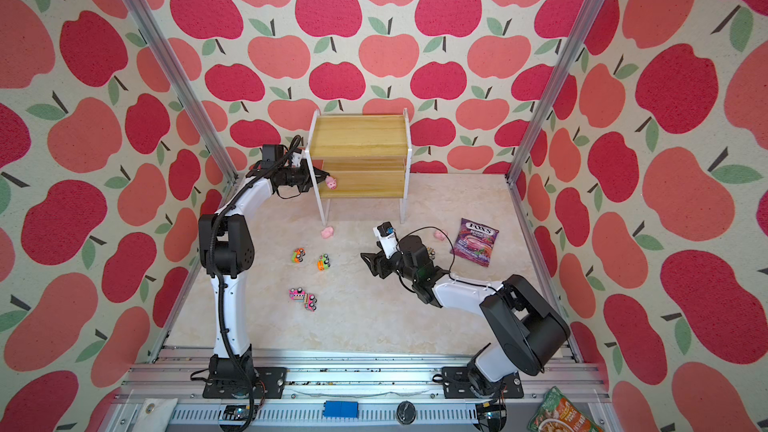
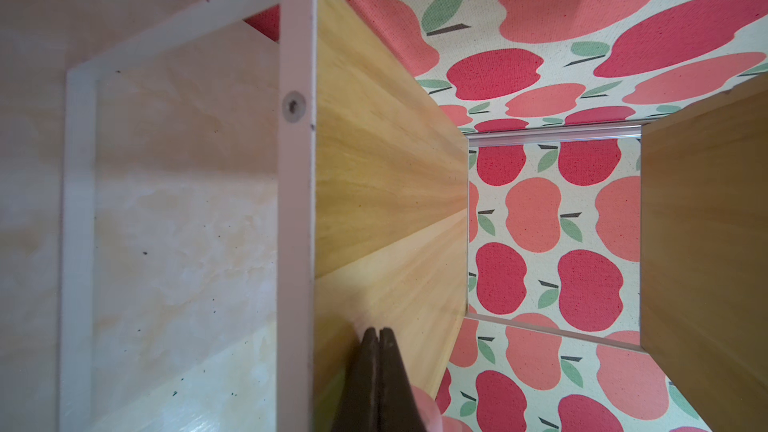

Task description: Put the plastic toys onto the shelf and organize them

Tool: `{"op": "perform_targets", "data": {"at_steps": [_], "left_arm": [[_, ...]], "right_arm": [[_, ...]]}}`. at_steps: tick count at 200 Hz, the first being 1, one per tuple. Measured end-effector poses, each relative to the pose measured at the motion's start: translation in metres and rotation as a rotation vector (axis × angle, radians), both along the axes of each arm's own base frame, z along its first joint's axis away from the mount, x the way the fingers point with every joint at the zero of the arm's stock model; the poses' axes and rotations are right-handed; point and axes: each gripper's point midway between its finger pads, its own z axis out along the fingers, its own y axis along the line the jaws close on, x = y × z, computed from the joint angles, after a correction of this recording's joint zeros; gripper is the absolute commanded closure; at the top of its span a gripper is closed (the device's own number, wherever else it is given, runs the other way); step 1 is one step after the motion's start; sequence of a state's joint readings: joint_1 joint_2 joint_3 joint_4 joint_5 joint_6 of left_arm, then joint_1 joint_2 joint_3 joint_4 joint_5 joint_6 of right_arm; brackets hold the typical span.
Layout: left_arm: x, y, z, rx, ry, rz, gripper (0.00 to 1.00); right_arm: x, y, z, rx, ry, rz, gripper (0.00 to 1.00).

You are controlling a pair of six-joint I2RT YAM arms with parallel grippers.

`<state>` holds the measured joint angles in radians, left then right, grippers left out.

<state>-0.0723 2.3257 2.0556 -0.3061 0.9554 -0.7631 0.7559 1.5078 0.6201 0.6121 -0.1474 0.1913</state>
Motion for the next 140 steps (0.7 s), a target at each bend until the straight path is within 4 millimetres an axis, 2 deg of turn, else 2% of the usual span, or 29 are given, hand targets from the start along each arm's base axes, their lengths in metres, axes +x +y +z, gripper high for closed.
{"op": "perform_targets", "data": {"at_steps": [69,97,123,126,140], "left_arm": [[-0.003,-0.011,0.003,-0.005,-0.004,-0.018,1.00],[-0.001,-0.008,0.007,-0.004,-0.012,-0.014,1.00],[0.005,0.003,0.022,0.013,-0.051,-0.004,1.00],[0.006,0.005,0.024,0.016,-0.057,-0.001,0.99],[0.011,0.019,0.033,0.036,-0.086,0.015,0.80]], "right_arm": [[0.001,0.000,-0.006,-0.010,0.010,-0.003,0.30],[0.002,-0.002,-0.007,-0.014,0.008,-0.013,0.28],[0.004,-0.004,-0.008,-0.022,0.009,-0.026,0.24],[0.005,-0.004,-0.008,-0.023,0.010,-0.029,0.24],[0.005,-0.006,-0.011,-0.035,0.016,-0.035,0.23]]}}
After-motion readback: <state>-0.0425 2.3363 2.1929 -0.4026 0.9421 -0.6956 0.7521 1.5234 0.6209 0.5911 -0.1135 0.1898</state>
